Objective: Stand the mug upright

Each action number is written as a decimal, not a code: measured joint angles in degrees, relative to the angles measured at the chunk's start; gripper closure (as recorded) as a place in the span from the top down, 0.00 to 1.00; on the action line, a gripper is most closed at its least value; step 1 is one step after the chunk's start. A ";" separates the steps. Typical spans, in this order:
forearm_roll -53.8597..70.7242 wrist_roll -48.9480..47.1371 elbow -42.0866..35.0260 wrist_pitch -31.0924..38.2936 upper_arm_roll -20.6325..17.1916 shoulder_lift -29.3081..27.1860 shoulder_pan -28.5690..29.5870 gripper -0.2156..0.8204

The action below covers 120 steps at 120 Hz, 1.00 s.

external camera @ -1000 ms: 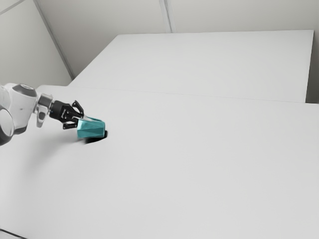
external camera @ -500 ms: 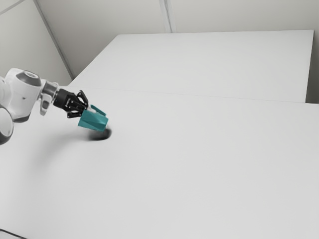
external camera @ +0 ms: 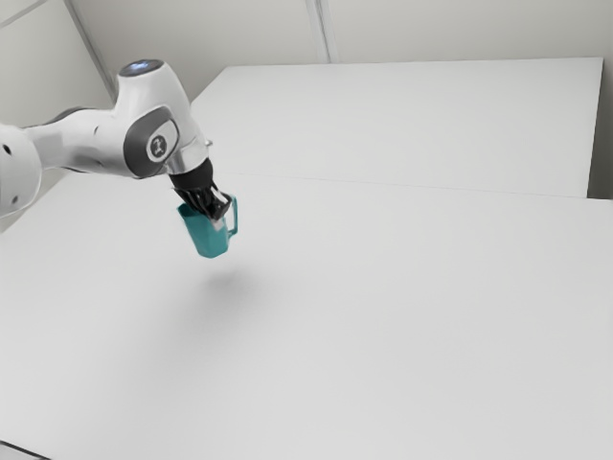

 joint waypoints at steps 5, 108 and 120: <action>1.68 0.00 -1.76 1.05 -1.06 -1.38 -0.74 0.03; 2.19 0.01 -23.85 21.10 -10.80 -10.18 0.78 0.03; 1.36 0.01 -24.62 21.27 -11.08 -9.83 0.87 0.03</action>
